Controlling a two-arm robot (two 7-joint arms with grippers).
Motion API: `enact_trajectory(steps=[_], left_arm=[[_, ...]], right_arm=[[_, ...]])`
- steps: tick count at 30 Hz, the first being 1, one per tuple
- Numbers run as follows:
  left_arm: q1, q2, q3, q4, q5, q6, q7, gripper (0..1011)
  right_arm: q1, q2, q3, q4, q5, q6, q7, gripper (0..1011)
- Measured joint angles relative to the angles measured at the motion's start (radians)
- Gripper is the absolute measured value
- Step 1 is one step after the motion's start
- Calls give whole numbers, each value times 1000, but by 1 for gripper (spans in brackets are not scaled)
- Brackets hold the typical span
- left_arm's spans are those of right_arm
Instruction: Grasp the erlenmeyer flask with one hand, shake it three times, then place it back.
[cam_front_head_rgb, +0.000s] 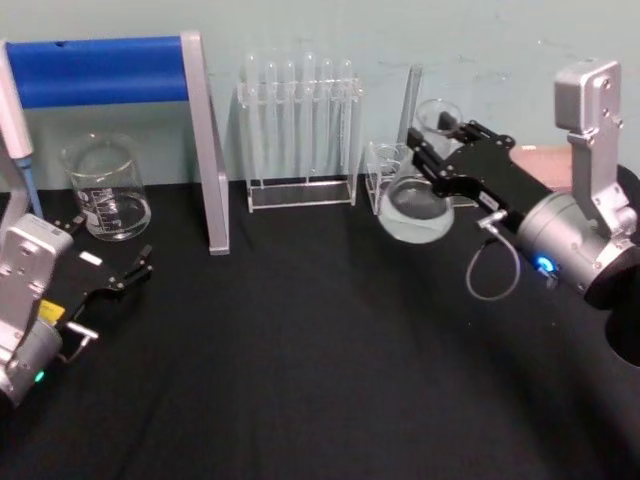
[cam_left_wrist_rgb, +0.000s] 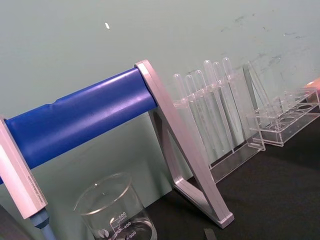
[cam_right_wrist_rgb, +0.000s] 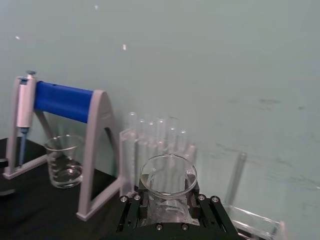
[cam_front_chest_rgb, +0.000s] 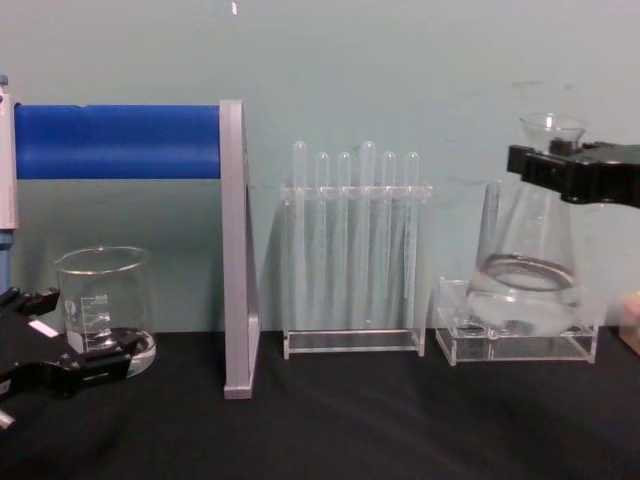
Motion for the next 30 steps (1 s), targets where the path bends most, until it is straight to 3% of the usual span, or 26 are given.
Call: enact_trajectory(steps=[5, 13, 18, 30], left_arm=[[0, 0, 0, 0, 0, 0, 0, 1001], [0, 0, 0, 0, 0, 0, 0, 1001], [0, 0, 0, 0, 0, 0, 0, 1001], [0, 0, 0, 0, 0, 0, 0, 1001]], right_arm=[[-4, -13, -23, -15, -3, 7, 38, 449], [-12, -17, -103, -58, 13, 23, 122, 449], [-15, -12, -174, -92, 37, 31, 184, 449], [-15, 12, -271, -136, 70, 39, 256, 449]])
